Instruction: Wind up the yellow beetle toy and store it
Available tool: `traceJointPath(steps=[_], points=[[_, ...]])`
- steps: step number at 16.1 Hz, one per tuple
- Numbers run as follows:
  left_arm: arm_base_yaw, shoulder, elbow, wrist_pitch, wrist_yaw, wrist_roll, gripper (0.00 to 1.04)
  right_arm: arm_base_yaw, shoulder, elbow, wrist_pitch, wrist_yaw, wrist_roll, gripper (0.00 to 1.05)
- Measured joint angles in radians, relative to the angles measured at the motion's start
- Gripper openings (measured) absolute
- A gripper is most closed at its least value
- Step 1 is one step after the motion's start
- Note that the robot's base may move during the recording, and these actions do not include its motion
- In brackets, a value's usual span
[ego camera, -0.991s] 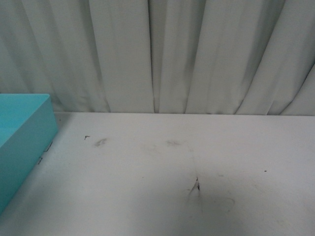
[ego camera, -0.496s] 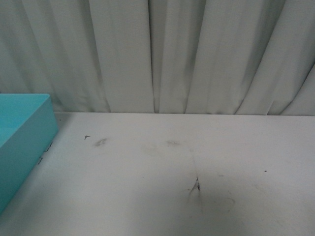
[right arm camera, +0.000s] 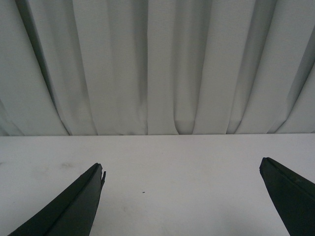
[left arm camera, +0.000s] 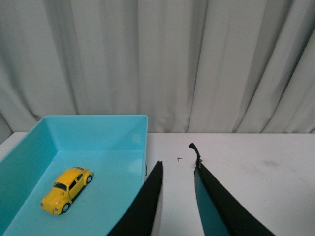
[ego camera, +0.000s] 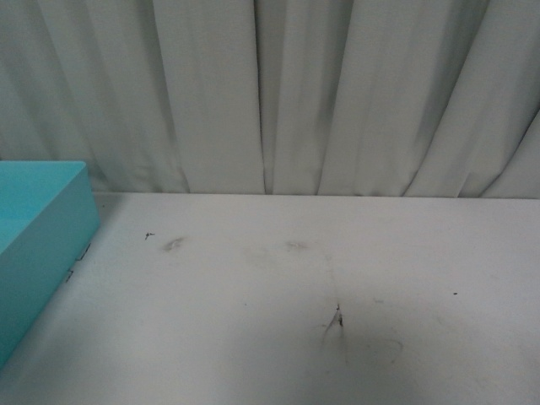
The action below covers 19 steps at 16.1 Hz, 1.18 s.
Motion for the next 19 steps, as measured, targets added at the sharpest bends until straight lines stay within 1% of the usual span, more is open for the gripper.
traceJointPath(steps=[2,5,6,7,8,19], points=[[0.0,0.0,0.0,0.0,0.0,0.0,0.43,0.0,0.0,0.0,0.0,0.0,0.0,0.98],[0.0,0.0,0.0,0.0,0.0,0.0,0.81,0.0,0.0,0.0,0.0,0.0,0.0,0.98],[0.0,0.0,0.0,0.0,0.0,0.0,0.91,0.0,0.0,0.0,0.0,0.0,0.0,0.98],[0.0,0.0,0.0,0.0,0.0,0.001,1.0,0.0,0.0,0.0,0.0,0.0,0.0,0.98],[0.0,0.0,0.0,0.0,-0.001,0.0,0.97,0.0,0.0,0.0,0.0,0.0,0.0,0.98],[0.0,0.0,0.0,0.002,-0.001,0.0,0.98,0.0,0.0,0.0,0.003,0.0,0.0,0.98]])
